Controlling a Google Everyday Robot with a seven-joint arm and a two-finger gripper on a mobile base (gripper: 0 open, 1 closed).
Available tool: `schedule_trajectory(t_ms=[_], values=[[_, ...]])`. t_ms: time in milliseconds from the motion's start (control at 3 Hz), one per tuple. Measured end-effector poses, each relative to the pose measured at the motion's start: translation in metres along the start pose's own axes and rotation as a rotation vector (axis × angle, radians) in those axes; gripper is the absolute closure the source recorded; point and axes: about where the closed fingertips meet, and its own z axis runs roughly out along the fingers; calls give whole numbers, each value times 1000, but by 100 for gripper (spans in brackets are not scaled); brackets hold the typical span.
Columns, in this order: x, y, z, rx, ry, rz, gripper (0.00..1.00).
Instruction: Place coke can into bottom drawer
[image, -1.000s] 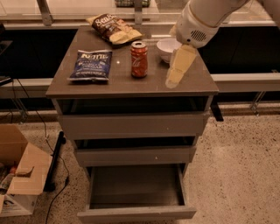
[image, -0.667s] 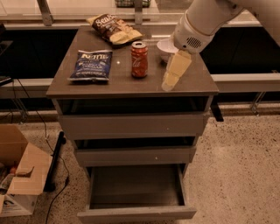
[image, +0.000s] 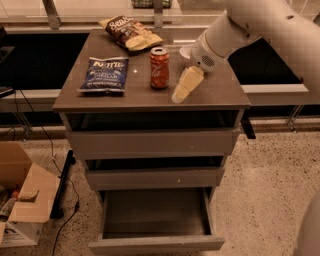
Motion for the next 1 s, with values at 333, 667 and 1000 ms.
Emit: schedule_trajectory(t_ms=[333,667,1000], values=[[-1,-29,30,7,-86,46,0],[-10,-51,48,12,-155,63,0],[-33,-60,61,-8,-224,33,18]])
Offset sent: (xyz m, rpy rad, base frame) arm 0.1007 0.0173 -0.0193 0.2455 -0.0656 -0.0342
